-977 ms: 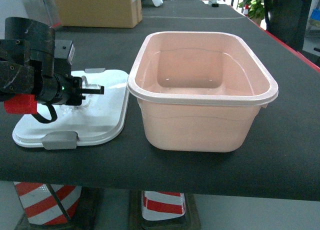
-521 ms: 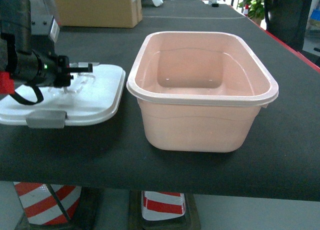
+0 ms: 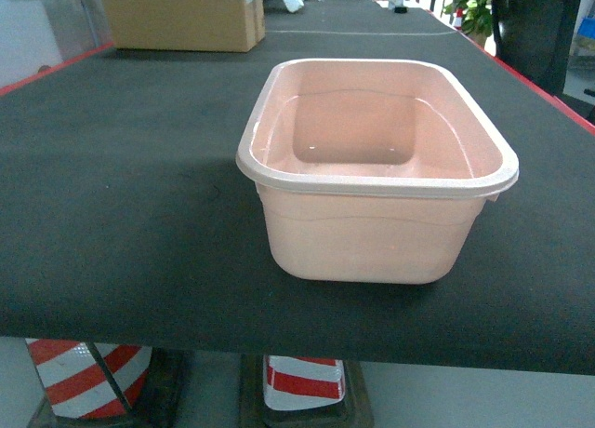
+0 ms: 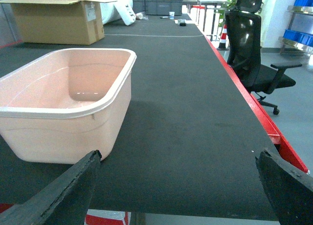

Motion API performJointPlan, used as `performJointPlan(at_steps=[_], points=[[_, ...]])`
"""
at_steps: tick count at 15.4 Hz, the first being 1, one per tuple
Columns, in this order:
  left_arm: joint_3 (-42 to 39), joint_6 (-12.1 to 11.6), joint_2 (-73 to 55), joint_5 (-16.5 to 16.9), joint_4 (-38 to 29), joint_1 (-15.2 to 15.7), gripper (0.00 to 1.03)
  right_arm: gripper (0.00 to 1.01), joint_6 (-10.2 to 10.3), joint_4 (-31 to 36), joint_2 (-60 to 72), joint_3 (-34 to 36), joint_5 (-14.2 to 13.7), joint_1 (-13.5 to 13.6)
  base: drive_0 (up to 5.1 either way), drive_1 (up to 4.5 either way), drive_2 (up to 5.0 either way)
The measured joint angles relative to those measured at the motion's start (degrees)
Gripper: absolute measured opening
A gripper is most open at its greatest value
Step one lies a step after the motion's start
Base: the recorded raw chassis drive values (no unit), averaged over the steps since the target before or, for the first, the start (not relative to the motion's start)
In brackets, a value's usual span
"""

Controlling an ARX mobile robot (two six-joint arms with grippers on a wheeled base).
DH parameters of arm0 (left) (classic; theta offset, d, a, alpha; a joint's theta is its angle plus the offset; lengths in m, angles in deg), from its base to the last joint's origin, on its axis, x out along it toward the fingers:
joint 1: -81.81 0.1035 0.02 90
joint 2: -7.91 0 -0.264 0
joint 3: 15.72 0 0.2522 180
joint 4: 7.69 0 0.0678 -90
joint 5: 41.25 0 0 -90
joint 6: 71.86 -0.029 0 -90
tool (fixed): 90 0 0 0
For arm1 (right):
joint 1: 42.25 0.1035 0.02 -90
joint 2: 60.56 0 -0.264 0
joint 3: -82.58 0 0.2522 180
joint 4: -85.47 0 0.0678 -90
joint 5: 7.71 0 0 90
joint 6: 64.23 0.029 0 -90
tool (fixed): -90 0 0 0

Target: Pick capacitor and pack into box

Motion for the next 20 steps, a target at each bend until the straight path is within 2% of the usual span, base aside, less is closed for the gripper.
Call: performJointPlan(at_steps=[2, 3, 4, 5, 10, 14, 20], points=[[3.30, 0.07, 1.09, -6.12, 5.84, -7.30, 0.02, 0.98, 0.00, 0.00, 0.00, 0.00, 0.00, 0.00, 0.0, 0.00, 0.0], [3.69, 0.11, 0.66, -9.53, 6.40, -11.89, 0.02, 0.98, 0.00, 0.00, 0.00, 0.00, 0.00, 0.00, 0.0, 0.00, 0.0], [5.16, 0.72, -1.64, -13.84, 6.01, -18.84, 0.02, 0.98, 0.00, 0.00, 0.00, 0.00, 0.02, 0.00, 0.0, 0.00, 0.0], [8.39, 3.80, -6.51, -18.67, 6.38, -25.94, 0.02, 0.98, 0.00, 0.02, 0.00, 0.00, 0.00, 0.00, 0.0, 0.00, 0.0], [10.14, 6.16, -13.70, -20.70, 6.01, -27.78, 0.02, 0.98, 0.00, 0.00, 0.00, 0.00, 0.00, 0.00, 0.0, 0.00, 0.0], [10.73, 7.80, -17.25, -20.20, 8.13, -27.45, 0.02, 0.98, 0.00, 0.00, 0.00, 0.00, 0.00, 0.00, 0.0, 0.00, 0.0], [10.88, 8.22, -18.56, -18.93, 7.30, -26.73, 0.02, 0.98, 0.00, 0.00, 0.00, 0.00, 0.00, 0.00, 0.0, 0.00, 0.0]])
